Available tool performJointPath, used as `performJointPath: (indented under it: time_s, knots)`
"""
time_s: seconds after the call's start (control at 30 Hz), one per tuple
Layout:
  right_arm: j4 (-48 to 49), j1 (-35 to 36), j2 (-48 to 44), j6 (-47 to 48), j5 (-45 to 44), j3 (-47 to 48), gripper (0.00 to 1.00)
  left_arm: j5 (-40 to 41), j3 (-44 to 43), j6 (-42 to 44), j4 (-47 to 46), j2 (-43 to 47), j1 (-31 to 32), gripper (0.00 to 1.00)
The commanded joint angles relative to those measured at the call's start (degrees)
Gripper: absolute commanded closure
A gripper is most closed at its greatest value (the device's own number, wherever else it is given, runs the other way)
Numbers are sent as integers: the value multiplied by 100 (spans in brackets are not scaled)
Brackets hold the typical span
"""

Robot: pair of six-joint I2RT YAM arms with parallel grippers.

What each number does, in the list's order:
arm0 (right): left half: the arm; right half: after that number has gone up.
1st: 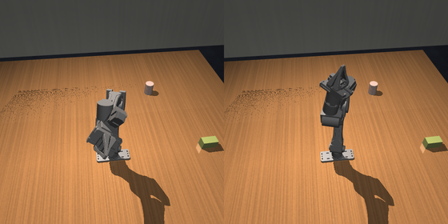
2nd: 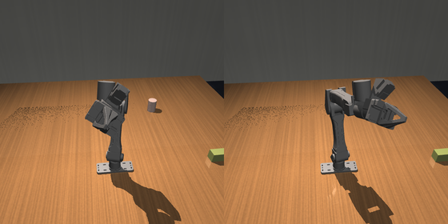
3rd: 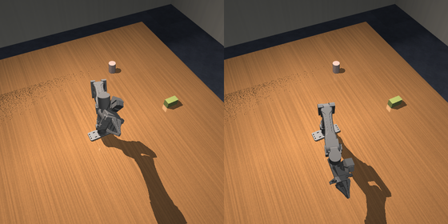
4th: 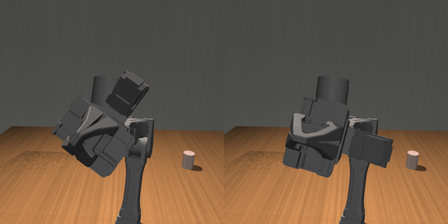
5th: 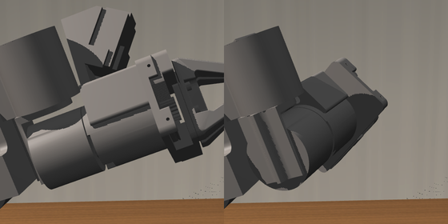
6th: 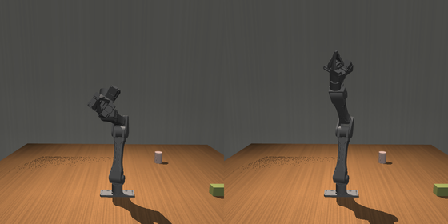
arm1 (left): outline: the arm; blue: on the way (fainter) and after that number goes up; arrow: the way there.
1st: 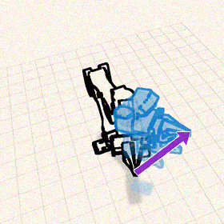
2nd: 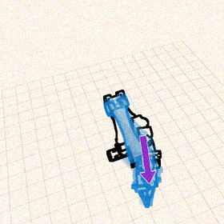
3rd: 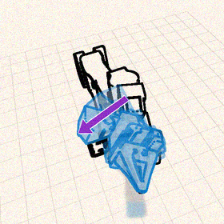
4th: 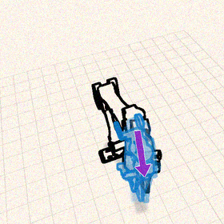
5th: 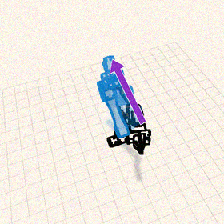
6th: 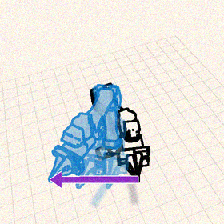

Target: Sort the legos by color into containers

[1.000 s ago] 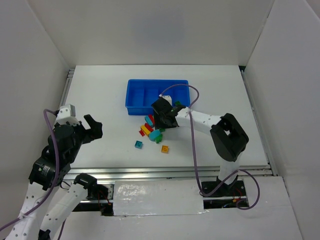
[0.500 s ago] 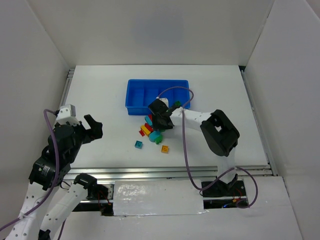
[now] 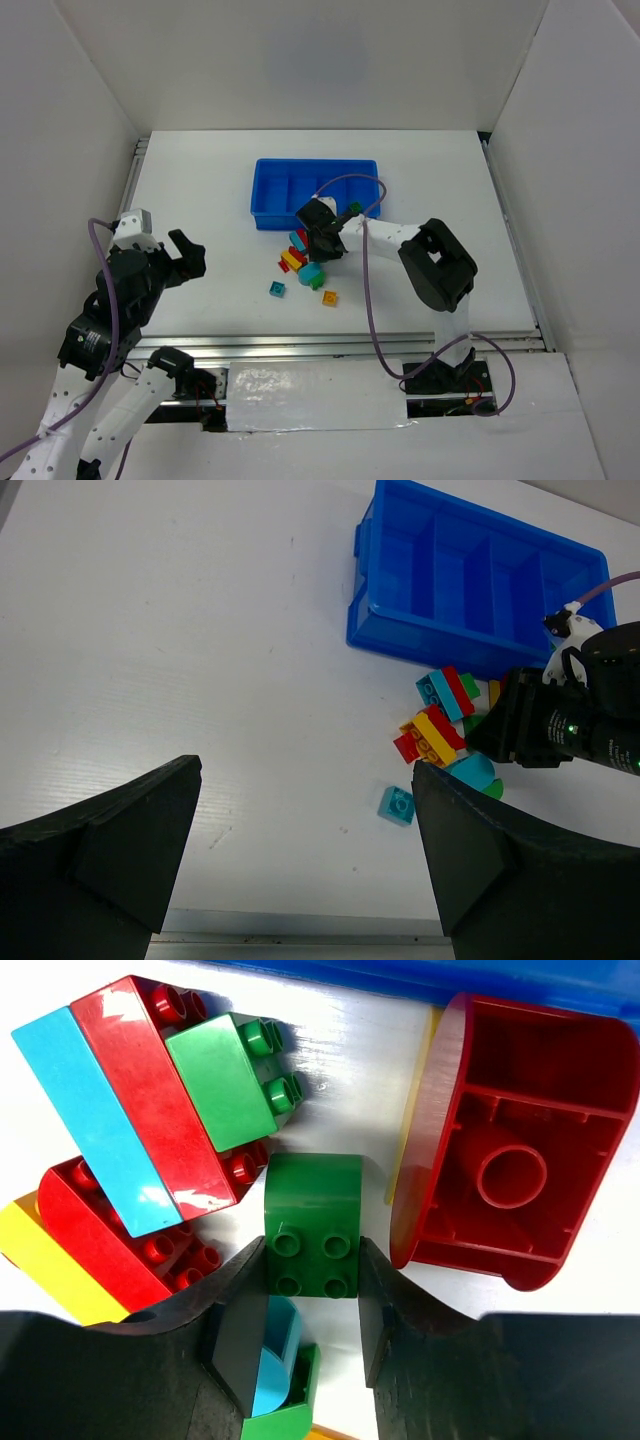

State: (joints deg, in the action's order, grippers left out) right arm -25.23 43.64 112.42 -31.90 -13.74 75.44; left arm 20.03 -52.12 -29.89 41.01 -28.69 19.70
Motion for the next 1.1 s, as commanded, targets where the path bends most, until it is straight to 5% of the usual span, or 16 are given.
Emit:
performJointPath:
  time_s: [0.0,0.4,0.87,0.97,1.07]
  knots:
    - [45,22,-220,43,-59,181,76,-52,0,159,-269,39,25,1]
    - [-508,-3,-1846,456,-698,558,76,-43,0,141,-270,-5,25,1]
    - [-1379,-1788,67,1177,-903,2808,74,-52,0,168,-278,-111,25,0]
    - [-1606,-1929,498,1283,-841,3265,66,-61,0,168,-287,-128,25,0]
    - [-1625,-1982,658,1344,-789,3398,42,-70,0,176,-287,-163,25,1]
